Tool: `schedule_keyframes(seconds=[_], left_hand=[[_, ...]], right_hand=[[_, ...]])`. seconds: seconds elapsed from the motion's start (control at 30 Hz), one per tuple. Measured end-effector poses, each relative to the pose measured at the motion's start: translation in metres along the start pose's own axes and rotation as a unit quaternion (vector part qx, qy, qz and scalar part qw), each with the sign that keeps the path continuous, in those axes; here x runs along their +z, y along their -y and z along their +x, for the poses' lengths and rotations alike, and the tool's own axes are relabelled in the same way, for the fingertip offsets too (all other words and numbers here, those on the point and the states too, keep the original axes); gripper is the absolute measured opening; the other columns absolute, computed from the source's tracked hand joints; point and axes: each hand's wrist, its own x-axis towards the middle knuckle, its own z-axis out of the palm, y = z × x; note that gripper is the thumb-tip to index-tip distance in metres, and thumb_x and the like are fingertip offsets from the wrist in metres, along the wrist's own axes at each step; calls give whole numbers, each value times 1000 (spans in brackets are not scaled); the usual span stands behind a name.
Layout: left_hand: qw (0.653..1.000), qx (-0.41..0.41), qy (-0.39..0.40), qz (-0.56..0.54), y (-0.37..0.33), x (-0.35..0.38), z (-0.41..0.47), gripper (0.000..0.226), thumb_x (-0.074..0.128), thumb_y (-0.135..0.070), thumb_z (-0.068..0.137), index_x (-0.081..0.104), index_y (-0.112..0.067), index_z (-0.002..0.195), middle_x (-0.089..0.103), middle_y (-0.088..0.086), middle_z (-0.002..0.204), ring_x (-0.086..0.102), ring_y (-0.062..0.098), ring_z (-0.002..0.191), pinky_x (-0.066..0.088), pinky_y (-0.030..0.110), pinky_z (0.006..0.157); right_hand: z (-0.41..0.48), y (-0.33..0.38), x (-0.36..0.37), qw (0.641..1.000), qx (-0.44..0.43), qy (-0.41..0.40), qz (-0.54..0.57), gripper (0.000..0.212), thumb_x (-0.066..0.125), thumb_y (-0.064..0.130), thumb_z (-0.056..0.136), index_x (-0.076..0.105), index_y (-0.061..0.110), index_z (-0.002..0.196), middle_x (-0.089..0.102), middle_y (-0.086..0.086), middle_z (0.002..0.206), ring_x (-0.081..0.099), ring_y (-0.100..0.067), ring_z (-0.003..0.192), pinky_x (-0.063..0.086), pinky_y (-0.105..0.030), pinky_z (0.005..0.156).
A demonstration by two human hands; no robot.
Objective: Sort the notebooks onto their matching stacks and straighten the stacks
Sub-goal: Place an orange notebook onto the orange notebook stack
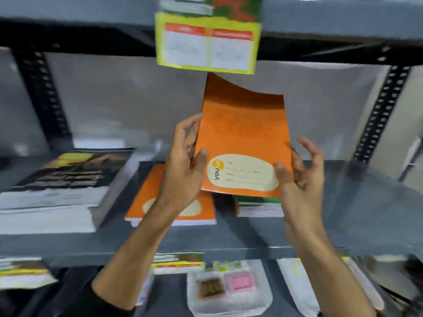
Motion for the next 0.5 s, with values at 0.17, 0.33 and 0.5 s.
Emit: schedule_keyframes(seconds=[0.17,0.33,0.5], left_hand=[[998,-22,-25,58,10,-94,-16,47,40,9,100,37,-17,140,60,11,137,62,22,120,56,37,93],[986,-118,-23,117,41,-132,-35,54,41,12,97,41,-24,137,61,7,133,63,20,115,54,45,97],[929,-209,56,300,74,-134,-55,53,40,2,96,42,-24,142,64,19,112,64,20,90,41,16,65]], right_hand=[[-28,-5,86,999,19,50,-4,52,56,1,97,44,37,132,73,9,122,72,-8,103,57,-30,86],[-50,-36,125,988,61,80,-121,52,56,1,97,43,33,136,68,4,126,67,-17,113,55,-43,91],[-61,-60,133,896,74,153,-410,51,50,4,96,43,25,142,52,-20,127,39,-40,125,38,-47,98]])
